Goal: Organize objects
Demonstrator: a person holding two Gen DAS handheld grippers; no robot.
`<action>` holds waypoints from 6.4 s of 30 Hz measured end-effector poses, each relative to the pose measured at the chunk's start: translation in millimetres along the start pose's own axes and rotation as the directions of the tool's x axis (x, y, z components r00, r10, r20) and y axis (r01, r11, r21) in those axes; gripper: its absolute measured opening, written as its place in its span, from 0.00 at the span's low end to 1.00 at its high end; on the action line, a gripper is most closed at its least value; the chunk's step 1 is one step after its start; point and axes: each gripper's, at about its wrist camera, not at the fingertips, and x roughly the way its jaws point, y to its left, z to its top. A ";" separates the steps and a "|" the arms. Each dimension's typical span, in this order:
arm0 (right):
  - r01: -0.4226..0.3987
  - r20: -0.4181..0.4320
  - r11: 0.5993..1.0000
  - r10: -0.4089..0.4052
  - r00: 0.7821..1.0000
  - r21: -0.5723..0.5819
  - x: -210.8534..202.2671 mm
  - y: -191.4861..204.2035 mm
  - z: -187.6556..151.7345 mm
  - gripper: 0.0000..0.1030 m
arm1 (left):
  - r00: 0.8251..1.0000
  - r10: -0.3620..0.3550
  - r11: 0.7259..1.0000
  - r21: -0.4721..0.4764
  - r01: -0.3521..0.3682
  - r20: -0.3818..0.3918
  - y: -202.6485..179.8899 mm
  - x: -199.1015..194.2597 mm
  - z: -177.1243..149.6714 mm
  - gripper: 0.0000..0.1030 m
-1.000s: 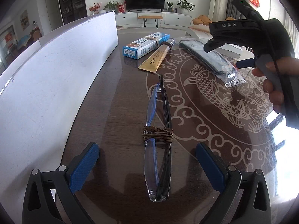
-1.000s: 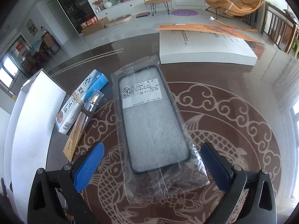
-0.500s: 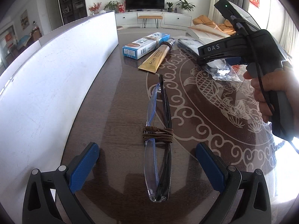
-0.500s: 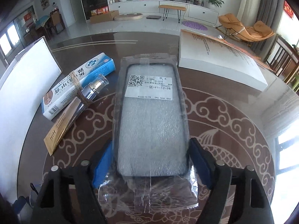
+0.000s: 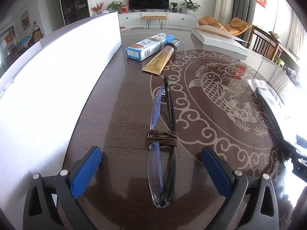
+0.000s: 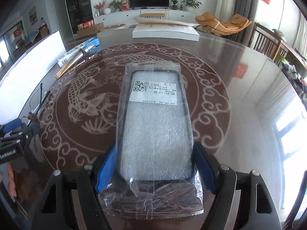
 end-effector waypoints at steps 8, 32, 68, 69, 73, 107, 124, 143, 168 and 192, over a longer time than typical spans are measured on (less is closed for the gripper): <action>0.062 0.001 0.991 -0.062 0.998 0.119 -11.4 -19.4 -32.1 1.00 | 1.000 0.000 1.000 0.000 0.000 0.000 0.0 0.5 0.2 1.00; 0.071 0.000 0.991 -0.071 0.997 0.111 -9.8 -18.0 -34.9 1.00 | 1.000 -0.002 1.000 -0.002 0.002 0.000 0.2 0.9 0.9 1.00; -0.083 -0.181 0.994 0.095 0.979 0.076 -20.0 -0.8 3.6 0.73 | 0.975 -0.220 0.967 0.137 0.214 0.032 -6.2 -62.3 -8.2 0.24; -0.103 -0.174 0.991 0.117 0.978 0.086 -27.5 2.4 1.6 0.73 | 0.969 -0.240 0.965 0.125 0.232 0.051 -2.6 -71.4 -8.6 0.24; -0.179 -0.140 0.978 0.194 0.971 0.109 -57.3 23.2 11.4 0.73 | 0.945 -0.306 0.951 0.080 0.298 0.117 12.7 -113.1 -6.0 0.24; -0.526 0.038 0.829 0.541 0.840 -0.191 -109.3 302.5 61.5 0.99 | 0.967 0.212 0.947 -0.274 -0.169 0.138 269.2 -155.7 -15.0 0.87; 0.081 0.039 0.989 -0.087 0.995 0.124 -15.4 19.7 -22.6 1.00 | 0.936 -0.302 0.951 0.131 0.282 0.183 31.5 -195.7 -32.5 0.94; 0.082 0.041 0.973 -0.093 0.995 0.214 -13.1 4.2 -32.7 1.00 | 0.988 -0.152 0.980 0.125 0.154 -0.020 -25.9 -63.3 -52.7 0.94; 0.042 0.048 0.967 -0.056 0.997 0.251 -13.1 -2.6 -35.1 1.00 | 0.997 -0.062 0.995 0.077 0.059 0.039 -26.3 58.5 107.1 0.94; 0.040 0.048 0.967 -0.054 0.997 0.253 -12.9 -0.1 -35.3 1.00 | 0.978 -0.204 0.975 0.086 0.207 -0.045 -22.7 32.7 53.8 0.95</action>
